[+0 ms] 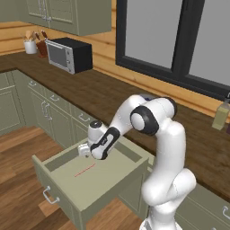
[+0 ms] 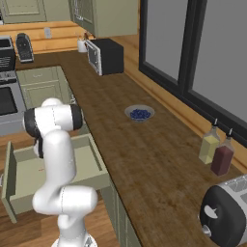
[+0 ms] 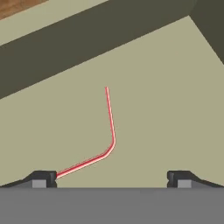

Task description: Take a straw from the drawer in front and place it inside the glass cup on the dining counter.

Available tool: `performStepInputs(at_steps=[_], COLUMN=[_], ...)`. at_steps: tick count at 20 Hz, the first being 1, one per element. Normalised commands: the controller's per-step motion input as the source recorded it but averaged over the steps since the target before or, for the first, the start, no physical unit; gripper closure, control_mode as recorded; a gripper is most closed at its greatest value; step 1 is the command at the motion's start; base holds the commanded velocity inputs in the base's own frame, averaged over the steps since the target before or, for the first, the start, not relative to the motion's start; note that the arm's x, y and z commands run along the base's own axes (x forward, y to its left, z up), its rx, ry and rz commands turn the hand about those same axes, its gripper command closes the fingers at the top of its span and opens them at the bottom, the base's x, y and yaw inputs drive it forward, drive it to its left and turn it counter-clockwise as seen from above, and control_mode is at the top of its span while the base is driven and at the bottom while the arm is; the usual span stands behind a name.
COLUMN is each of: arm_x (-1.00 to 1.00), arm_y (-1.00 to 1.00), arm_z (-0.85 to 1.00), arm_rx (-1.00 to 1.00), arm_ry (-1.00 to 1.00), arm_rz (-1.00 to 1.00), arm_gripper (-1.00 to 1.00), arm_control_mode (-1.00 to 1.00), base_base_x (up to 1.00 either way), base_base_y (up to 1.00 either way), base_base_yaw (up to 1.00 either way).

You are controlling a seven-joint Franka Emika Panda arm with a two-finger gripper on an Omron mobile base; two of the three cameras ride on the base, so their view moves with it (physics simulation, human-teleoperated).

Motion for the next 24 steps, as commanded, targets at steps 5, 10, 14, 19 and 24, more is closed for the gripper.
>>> performStepInputs(at_steps=[5, 10, 14, 19, 24], arm_x=[0.16, 0.18, 0.10, 0.00, 0.02], arm_y=[0.00, 0.00, 0.05, 0.07, 0.00], arm_z=[-0.43, -0.47, -0.37, -0.30, -0.41], arm_rx=[0.00, 0.00, 0.00, 0.00, 0.00], arm_ry=[0.00, 0.00, 0.00, 0.00, 0.00], arm_rz=[-0.05, -0.03, -0.01, -0.01, -0.01], arm_gripper=[-1.00, -1.00, -1.00, -1.00, -1.00], arm_control_mode=[-1.00, -1.00, -1.00, -1.00, -1.00], base_base_x=[0.00, 0.00, 0.00, 0.00, 0.00], base_base_y=[0.00, 0.00, 0.00, 0.00, 0.00], base_base_yaw=[0.00, 0.00, 0.00, 0.00, 0.00])
